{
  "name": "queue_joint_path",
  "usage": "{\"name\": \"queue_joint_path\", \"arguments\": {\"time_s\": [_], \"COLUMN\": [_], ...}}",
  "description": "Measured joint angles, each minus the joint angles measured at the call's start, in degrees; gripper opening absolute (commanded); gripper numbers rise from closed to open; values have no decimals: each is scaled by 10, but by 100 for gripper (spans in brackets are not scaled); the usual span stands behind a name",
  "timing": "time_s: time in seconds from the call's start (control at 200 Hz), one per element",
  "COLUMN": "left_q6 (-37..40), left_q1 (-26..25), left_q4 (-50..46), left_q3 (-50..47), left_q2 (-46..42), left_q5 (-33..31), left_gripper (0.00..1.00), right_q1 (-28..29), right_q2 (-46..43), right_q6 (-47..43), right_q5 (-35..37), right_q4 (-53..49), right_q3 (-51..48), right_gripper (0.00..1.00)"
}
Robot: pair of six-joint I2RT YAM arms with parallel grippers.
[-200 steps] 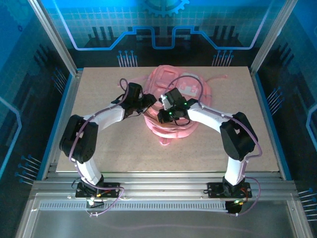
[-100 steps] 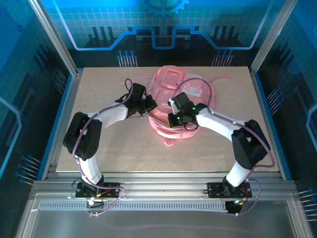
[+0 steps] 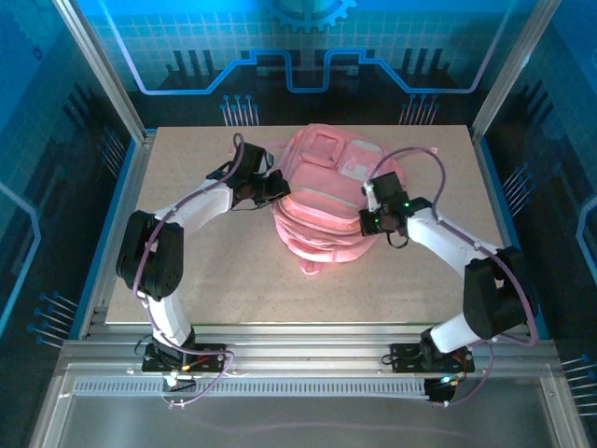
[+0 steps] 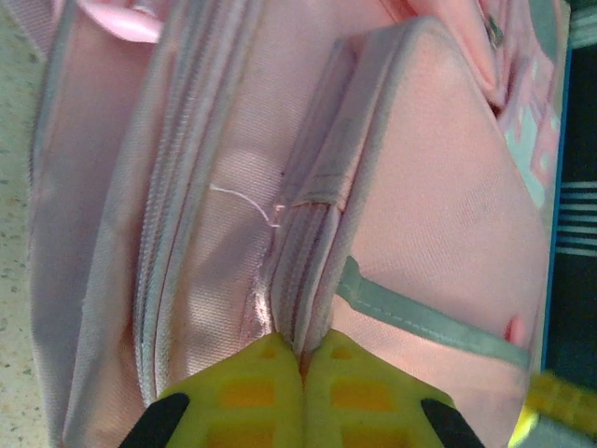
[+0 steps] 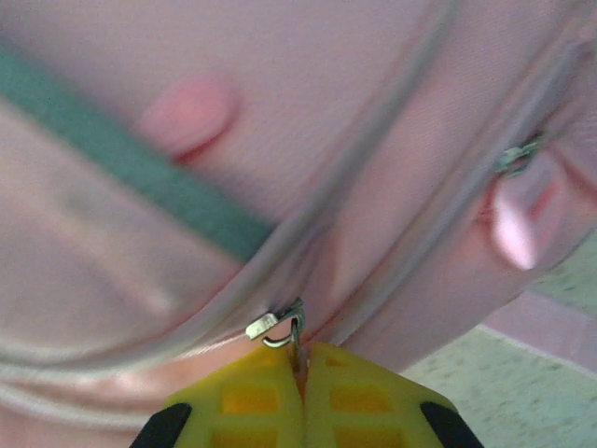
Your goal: Pack books, pencil case, and school supplies into a backpack
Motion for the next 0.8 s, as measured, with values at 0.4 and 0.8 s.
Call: {"name": "queue_joint_path", "arguments": {"time_s": [0.4, 0.8], "left_q6": [75, 100], "left_q1": [30, 48], "left_q4": [-40, -69], "left_q3": [23, 23], "left_q2": [9, 10], "left_q5": [87, 101], "left_gripper": [0, 1], "right_q1": [-103, -117], "right_q2": [180, 208], "right_q6": [-123, -142], "right_q5": [-167, -170], "right_q4": [13, 10], "right_q3": [169, 198], "right_gripper": [0, 62]}}
